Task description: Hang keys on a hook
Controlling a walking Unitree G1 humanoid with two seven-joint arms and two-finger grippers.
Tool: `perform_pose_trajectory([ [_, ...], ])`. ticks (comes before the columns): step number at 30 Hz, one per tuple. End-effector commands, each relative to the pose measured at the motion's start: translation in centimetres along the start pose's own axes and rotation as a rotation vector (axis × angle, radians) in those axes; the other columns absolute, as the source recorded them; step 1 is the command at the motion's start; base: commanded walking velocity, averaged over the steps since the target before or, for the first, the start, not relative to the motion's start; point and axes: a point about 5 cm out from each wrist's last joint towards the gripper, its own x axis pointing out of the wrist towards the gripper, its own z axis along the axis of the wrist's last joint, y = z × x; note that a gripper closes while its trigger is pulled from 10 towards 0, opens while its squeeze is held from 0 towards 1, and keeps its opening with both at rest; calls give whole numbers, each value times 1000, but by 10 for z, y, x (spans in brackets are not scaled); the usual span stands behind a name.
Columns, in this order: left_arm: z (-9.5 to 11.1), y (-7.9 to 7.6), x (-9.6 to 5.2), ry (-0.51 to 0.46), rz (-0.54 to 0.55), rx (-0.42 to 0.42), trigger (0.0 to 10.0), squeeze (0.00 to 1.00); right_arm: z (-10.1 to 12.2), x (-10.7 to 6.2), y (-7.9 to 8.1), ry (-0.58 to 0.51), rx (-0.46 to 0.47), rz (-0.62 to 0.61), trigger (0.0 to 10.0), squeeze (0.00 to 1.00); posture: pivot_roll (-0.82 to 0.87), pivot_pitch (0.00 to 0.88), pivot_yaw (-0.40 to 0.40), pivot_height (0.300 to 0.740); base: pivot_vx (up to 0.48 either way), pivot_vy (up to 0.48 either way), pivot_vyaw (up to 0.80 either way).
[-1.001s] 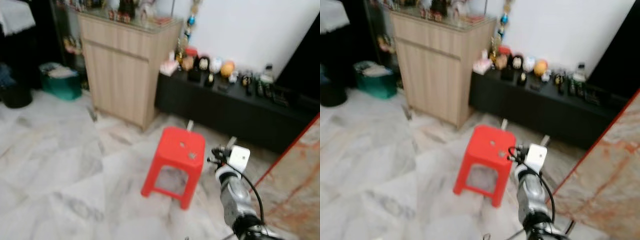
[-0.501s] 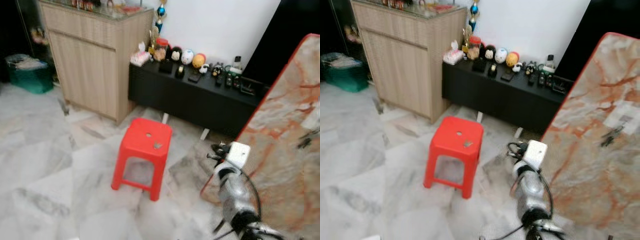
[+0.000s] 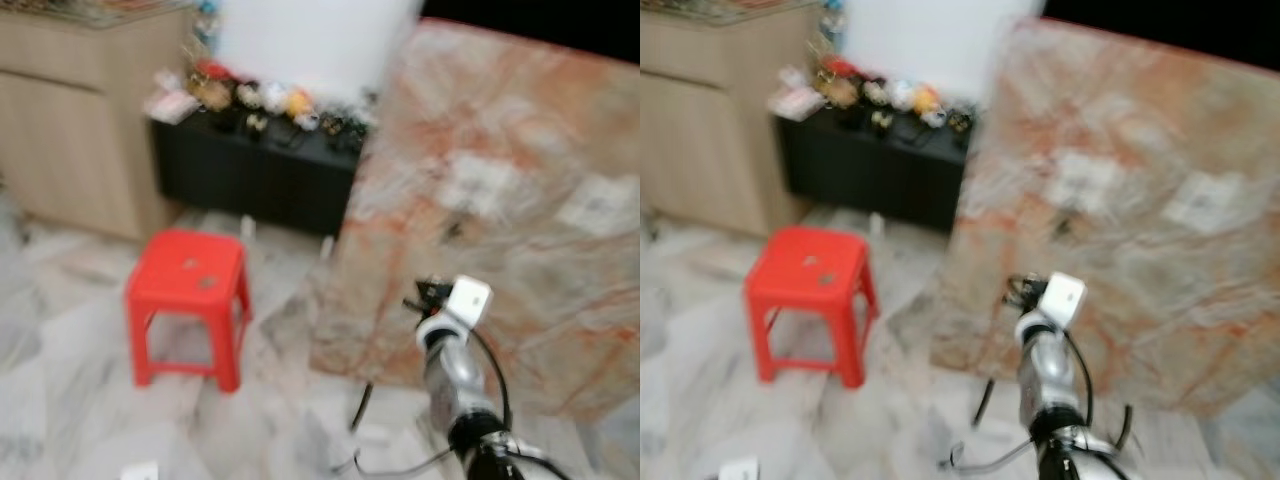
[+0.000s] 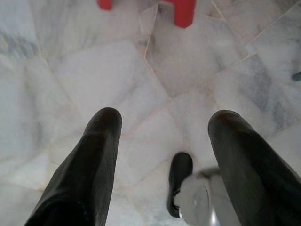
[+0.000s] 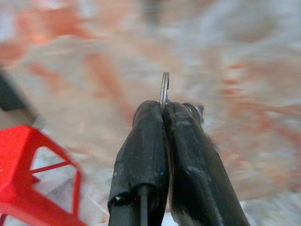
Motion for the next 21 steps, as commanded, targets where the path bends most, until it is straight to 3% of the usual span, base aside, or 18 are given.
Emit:
perform_pose_trajectory([
  [1, -13, -5, -4, 40, -30, 16, 10000, 0, 4, 1, -3, -23, 8, -23, 10000, 0, 188, 0, -70, 740, 0, -480, 0],
  [8, -11, 7, -4, 29, -13, 48, 10000, 0, 3, 1, 0, -21, 32, -40, 10000, 0, 192, 0, -53, 740, 0, -480, 0],
  [21, -4, 10, -3, 4, -7, 64, 10000, 0, 1, 1, 11, -20, 63, -32, 10000, 0, 217, 0, -17, 740, 0, 0, 0],
])
